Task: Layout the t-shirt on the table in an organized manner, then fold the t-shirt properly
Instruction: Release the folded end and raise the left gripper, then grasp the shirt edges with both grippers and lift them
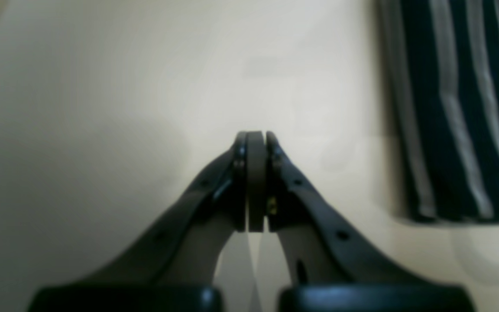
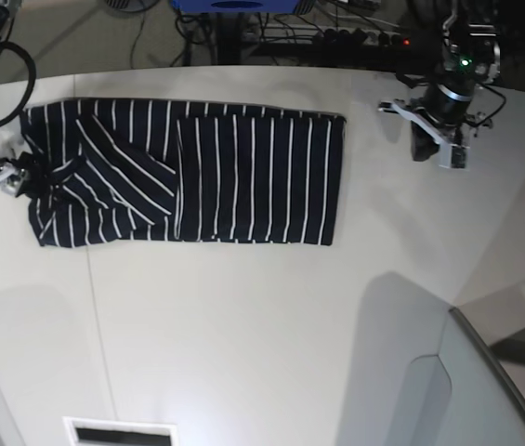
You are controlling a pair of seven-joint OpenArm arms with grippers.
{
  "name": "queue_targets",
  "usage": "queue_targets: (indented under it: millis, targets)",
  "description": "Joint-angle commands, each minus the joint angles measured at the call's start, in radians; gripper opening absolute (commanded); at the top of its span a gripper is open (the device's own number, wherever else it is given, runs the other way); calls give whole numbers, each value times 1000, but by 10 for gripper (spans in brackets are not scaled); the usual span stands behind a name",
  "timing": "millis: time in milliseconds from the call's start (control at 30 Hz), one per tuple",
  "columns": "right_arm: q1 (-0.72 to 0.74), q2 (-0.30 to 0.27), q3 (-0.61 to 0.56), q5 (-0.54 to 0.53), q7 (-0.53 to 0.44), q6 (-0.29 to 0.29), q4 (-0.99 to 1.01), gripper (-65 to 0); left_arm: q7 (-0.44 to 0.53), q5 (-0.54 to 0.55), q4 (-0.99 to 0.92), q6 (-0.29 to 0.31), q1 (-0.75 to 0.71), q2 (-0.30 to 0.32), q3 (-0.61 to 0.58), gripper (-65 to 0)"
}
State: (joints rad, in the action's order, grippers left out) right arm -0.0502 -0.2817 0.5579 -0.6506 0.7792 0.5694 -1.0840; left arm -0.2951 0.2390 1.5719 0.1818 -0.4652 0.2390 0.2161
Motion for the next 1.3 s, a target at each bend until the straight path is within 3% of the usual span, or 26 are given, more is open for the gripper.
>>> queue_targets:
  millis: [0, 333, 567, 767, 967, 1167, 1267]
  targets:
    - [5, -20, 4, -15, -13, 11, -9, -108, 23, 0, 8, 3, 7, 1, -7, -650]
    - [-18, 34, -105, -24, 13, 11, -20, -108, 20, -195, -60, 0, 78, -99, -8, -650]
    - [-10, 45, -123, -24, 12, 11, -23, -114, 20, -204, -63, 0, 96, -111, -8, -650]
    - [3, 46, -123, -24, 13, 11, -14, -279, 17, -214, -97, 0, 133, -111, -8, -650]
    - [16, 60, -123, -24, 12, 11, -14, -375, 17, -214, -138, 0, 176, -111, -10, -650]
    - [29, 65, -123, -22, 13, 11, -14, -641, 17, -214, -207, 0, 239, -105, -63, -650]
    - [31, 65, -123, -22, 15, 11, -18, -648, 17, -215, -242, 0, 268, -103, -122, -650]
